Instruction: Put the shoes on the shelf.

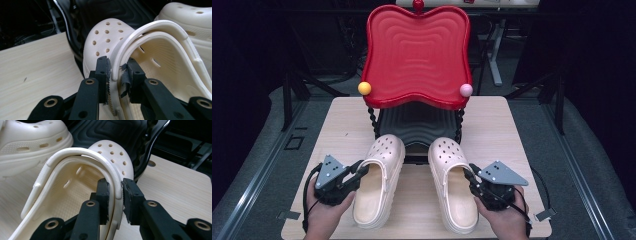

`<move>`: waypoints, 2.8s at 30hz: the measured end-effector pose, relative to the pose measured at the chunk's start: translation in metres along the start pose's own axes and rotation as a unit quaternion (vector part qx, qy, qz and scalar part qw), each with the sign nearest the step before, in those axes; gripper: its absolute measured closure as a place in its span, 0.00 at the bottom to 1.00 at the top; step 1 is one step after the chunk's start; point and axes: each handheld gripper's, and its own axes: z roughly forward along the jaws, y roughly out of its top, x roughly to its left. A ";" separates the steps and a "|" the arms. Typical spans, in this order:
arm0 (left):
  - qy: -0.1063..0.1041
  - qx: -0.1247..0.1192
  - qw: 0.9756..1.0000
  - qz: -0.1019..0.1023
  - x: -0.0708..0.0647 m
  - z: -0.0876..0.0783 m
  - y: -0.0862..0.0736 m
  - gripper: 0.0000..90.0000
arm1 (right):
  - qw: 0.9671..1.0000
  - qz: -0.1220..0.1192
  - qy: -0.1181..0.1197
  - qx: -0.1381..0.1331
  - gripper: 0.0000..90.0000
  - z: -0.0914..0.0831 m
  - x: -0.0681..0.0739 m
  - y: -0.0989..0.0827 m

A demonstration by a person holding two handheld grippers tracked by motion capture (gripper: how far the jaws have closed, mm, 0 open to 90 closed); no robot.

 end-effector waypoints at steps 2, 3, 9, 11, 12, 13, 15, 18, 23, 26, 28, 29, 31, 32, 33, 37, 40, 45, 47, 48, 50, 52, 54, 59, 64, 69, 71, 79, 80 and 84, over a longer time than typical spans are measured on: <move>0.002 -0.002 1.000 0.006 -0.001 0.007 0.005 0.84 | 1.000 0.013 0.005 -0.008 0.84 0.011 -0.002 0.004; 0.002 -0.002 1.000 0.009 -0.001 0.010 0.007 0.84 | 1.000 0.013 0.005 -0.008 0.84 0.011 -0.002 0.004; 0.007 -0.005 1.000 0.014 0.000 0.030 0.020 0.84 | 1.000 0.023 0.003 -0.013 0.84 0.033 -0.007 0.013; 0.008 -0.003 1.000 0.014 0.002 0.037 0.025 0.84 | 1.000 0.015 -0.007 -0.012 0.85 0.039 -0.007 0.017; 0.009 -0.004 1.000 0.014 0.002 0.040 0.026 0.84 | 1.000 0.014 -0.009 -0.013 0.85 0.042 -0.007 0.019; 0.011 -0.004 1.000 0.015 0.002 0.043 0.028 0.84 | 1.000 0.012 -0.011 -0.013 0.85 0.044 -0.007 0.020; 0.014 -0.002 1.000 0.014 0.003 0.049 0.032 0.84 | 1.000 0.008 -0.019 -0.015 0.85 0.050 -0.006 0.025; 0.019 -0.001 1.000 0.015 0.003 0.056 0.036 0.84 | 0.999 0.004 -0.030 -0.020 0.85 0.059 -0.004 0.031; 0.024 0.003 1.000 0.017 0.004 0.064 0.041 0.84 | 0.999 -0.001 -0.049 -0.021 0.85 0.076 -0.001 0.039; 0.028 0.006 1.000 0.014 0.007 0.069 0.042 0.84 | 0.998 0.005 -0.055 -0.023 0.85 0.084 -0.002 0.042; 0.028 0.007 1.000 0.009 0.007 0.072 0.043 0.84 | 0.998 0.010 -0.056 -0.026 0.85 0.087 -0.004 0.044; 0.028 0.006 1.000 0.009 0.007 0.073 0.044 0.84 | 0.998 0.009 -0.056 -0.026 0.85 0.089 -0.005 0.046; 0.032 0.004 0.999 0.010 0.005 0.076 0.046 0.84 | 0.998 0.007 -0.056 -0.026 0.85 0.090 -0.005 0.047; 0.033 0.003 0.999 0.013 0.005 0.077 0.047 0.84 | 0.998 0.008 -0.055 -0.028 0.85 0.091 -0.005 0.048; 0.036 0.002 0.999 0.016 0.004 0.079 0.047 0.84 | 0.998 0.008 -0.055 -0.026 0.85 0.091 -0.005 0.049; 0.046 0.001 0.999 0.026 0.004 0.084 0.051 0.84 | 0.998 0.004 -0.057 -0.025 0.85 0.095 -0.006 0.051; 0.053 -0.004 0.998 0.023 0.006 0.087 0.054 0.84 | 0.998 0.002 -0.063 -0.027 0.85 0.098 -0.006 0.054; 0.063 -0.007 0.998 0.029 0.007 0.094 0.058 0.84 | 0.997 0.004 -0.067 -0.031 0.85 0.103 -0.005 0.057; 0.065 -0.010 0.997 0.026 0.009 0.096 0.059 0.84 | 0.997 -0.003 -0.071 -0.032 0.85 0.106 -0.003 0.058; 0.065 -0.012 0.998 0.022 0.010 0.098 0.060 0.84 | 0.997 -0.005 -0.071 -0.034 0.85 0.107 -0.003 0.058; 0.062 -0.016 0.998 0.017 0.013 0.103 0.062 0.83 | 0.997 -0.008 -0.072 -0.032 0.84 0.111 -0.003 0.059; 0.061 -0.017 0.998 0.020 0.013 0.107 0.063 0.83 | 0.997 -0.016 -0.076 -0.028 0.84 0.115 -0.001 0.061; 0.062 -0.017 0.998 0.024 0.012 0.111 0.062 0.83 | 0.997 -0.014 -0.075 -0.030 0.84 0.120 0.000 0.061; 0.058 -0.019 0.998 0.032 0.014 0.117 0.062 0.83 | 0.997 0.002 -0.070 -0.032 0.83 0.126 -0.004 0.064; 0.061 -0.013 0.997 0.044 0.015 0.120 0.067 0.83 | 0.997 0.007 -0.074 -0.032 0.83 0.129 -0.005 0.068; 0.054 -0.021 0.998 0.026 0.015 0.122 0.068 0.81 | 0.997 0.030 -0.069 -0.031 0.82 0.131 -0.006 0.071; 0.044 -0.027 0.998 0.018 0.014 0.121 0.068 0.77 | 0.997 0.028 -0.067 -0.032 0.80 0.132 -0.004 0.070; 0.045 -0.024 0.998 0.042 0.017 0.119 0.066 0.78 | 0.997 0.054 -0.048 -0.031 0.75 0.128 -0.007 0.065; 0.049 -0.023 0.997 0.046 0.018 0.119 0.066 0.79 | 0.997 0.054 -0.047 -0.032 0.75 0.128 -0.007 0.065; 0.045 -0.021 0.998 0.049 0.015 0.120 0.068 0.80 | 0.997 0.056 -0.043 -0.033 0.76 0.128 -0.008 0.065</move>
